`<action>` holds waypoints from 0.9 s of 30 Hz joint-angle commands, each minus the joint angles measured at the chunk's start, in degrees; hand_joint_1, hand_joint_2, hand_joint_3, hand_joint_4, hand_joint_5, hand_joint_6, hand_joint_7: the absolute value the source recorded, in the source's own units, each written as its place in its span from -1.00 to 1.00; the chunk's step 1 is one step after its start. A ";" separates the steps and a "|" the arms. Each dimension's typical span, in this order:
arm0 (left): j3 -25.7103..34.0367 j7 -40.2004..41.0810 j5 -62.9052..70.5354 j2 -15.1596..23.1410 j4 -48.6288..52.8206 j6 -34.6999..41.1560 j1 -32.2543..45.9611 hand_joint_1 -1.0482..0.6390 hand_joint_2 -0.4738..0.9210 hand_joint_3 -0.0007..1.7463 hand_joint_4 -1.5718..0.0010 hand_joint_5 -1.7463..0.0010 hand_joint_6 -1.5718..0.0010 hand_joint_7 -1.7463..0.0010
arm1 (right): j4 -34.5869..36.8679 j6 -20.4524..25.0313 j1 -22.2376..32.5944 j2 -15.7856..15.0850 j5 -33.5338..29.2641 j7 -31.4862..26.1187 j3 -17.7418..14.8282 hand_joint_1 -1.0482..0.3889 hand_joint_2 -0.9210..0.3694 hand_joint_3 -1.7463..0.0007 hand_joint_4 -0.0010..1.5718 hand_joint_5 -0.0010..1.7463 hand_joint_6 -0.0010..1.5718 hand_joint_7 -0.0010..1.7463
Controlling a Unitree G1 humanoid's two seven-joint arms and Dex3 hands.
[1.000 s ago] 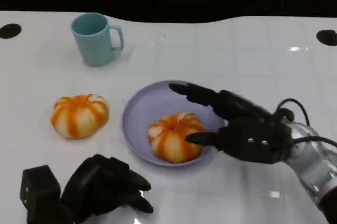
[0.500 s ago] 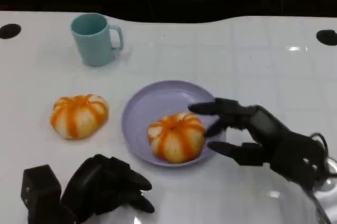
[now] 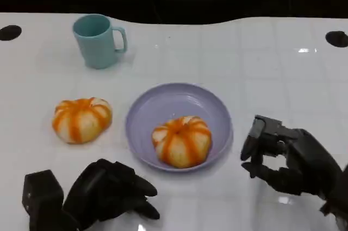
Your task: Grasp the bread from the table and place it into the plate.
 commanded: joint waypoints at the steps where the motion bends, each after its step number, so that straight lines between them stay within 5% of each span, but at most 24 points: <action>1: -0.13 0.84 0.44 0.62 -0.39 0.10 -0.09 -1.00 0.80 -0.99 -1.00 0.79 -0.97 0.99 | -4.33 1.40 4.30 -1.49 1.78 0.45 -1.55 -0.17 -1.00 0.78 -0.14 1.00 -0.30 1.00; 13: 0.13 1.00 0.31 0.36 0.16 0.14 -0.76 -1.00 0.81 -1.00 -1.00 0.79 -0.97 0.99 | -7.88 2.04 8.68 -1.64 1.32 -0.28 -3.01 -0.15 -1.00 0.79 -0.04 1.00 -0.26 1.00; 27: 1.26 -0.25 -0.45 1.48 1.53 -0.33 -0.66 -1.00 0.80 -1.00 -1.00 0.78 -0.98 0.99 | -1.47 -5.56 8.57 0.40 -2.54 -3.11 -1.61 -0.11 -1.00 0.81 -0.06 1.00 -0.28 1.00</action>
